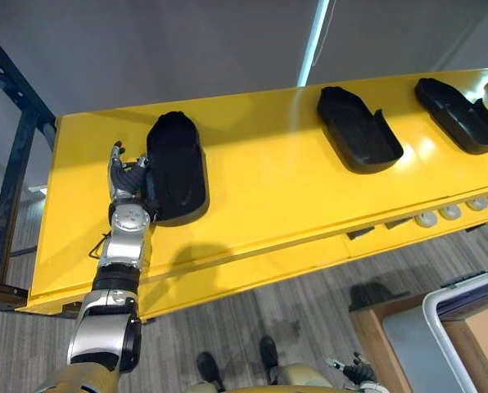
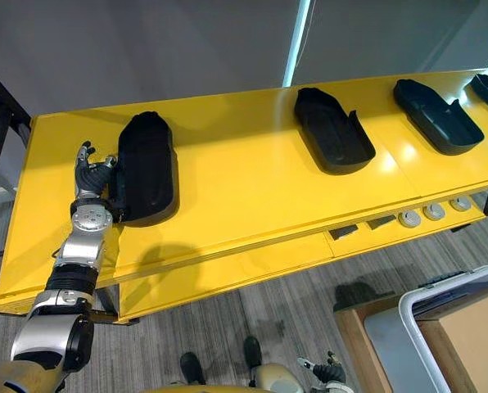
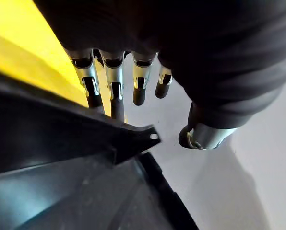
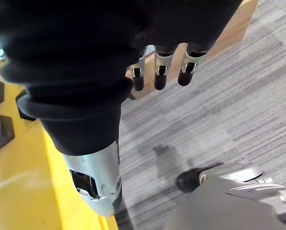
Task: Walk over and take plastic housings, then place them on the shelf
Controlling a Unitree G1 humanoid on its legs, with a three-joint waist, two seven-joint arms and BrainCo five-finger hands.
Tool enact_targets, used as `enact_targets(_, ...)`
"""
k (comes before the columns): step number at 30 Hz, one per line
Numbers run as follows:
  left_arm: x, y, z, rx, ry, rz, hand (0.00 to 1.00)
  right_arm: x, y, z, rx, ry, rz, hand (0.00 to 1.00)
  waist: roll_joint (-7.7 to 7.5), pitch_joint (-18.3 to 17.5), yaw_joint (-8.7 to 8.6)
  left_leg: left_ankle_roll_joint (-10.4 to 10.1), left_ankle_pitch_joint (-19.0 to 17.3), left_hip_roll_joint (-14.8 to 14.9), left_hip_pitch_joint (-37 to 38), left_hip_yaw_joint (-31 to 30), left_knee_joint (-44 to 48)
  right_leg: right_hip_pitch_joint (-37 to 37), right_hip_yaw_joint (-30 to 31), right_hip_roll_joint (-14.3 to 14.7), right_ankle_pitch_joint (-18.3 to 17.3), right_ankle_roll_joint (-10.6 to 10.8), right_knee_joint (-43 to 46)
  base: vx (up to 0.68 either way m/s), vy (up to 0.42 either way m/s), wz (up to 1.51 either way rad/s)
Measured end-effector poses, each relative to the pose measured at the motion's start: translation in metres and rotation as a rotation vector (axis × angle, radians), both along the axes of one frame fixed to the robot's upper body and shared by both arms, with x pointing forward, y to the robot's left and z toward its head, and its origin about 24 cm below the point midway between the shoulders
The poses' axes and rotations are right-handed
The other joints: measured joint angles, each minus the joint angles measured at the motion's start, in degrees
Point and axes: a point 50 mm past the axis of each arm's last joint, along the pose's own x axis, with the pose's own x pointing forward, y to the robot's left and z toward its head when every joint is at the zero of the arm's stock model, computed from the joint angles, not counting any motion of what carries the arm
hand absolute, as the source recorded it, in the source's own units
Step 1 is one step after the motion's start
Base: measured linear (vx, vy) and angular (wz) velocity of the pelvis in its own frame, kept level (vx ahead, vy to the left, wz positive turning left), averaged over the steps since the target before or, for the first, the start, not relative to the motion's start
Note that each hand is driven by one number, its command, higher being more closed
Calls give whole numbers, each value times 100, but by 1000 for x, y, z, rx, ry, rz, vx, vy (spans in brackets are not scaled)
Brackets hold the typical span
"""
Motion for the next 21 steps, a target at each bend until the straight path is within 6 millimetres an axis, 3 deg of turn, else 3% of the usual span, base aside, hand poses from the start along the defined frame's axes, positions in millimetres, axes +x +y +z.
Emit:
enact_targets(5,-1,-8,6,-37,-61,15,0,-2,-1,0,-2,6,-1,0,-3,29,39,-1,-1,20,6,-6,-4,3,54,-14,-5,6,4,-25,-5,0)
enact_targets(8,-10,-25,26,-69,-204,-16,0,-2,0,-1,-2,7,-2,0,-27,73,61,2,1,12,5,-34,-1,18,40,-26,-1,10,3,20,-1,3)
enact_targets(15,-59,-80,41,-66,-440,-110,0,-2,0,0,-4,4,-4,0,-7,97,94,20,-20,14,114,-157,1,219,-53,-41,-18,33,-32,48,1,10)
enact_targets(19,-88,-91,41,-41,-516,-138,0,-4,-2,0,-10,-6,-7,0,14,110,237,35,-74,18,127,-155,0,236,-47,-39,-27,41,-34,3,1,1)
enact_targets(20,-98,-91,37,-27,-512,-138,100,-5,-2,0,-11,-5,-8,0,18,112,259,56,-91,20,148,-153,0,261,-49,-40,-35,50,-36,-34,-1,3)
enact_targets(21,-107,-91,29,-7,-490,-141,100,-7,-2,0,-12,-4,-9,0,22,114,288,68,-103,23,154,-142,-1,306,-49,-41,-48,66,-39,0,0,0)
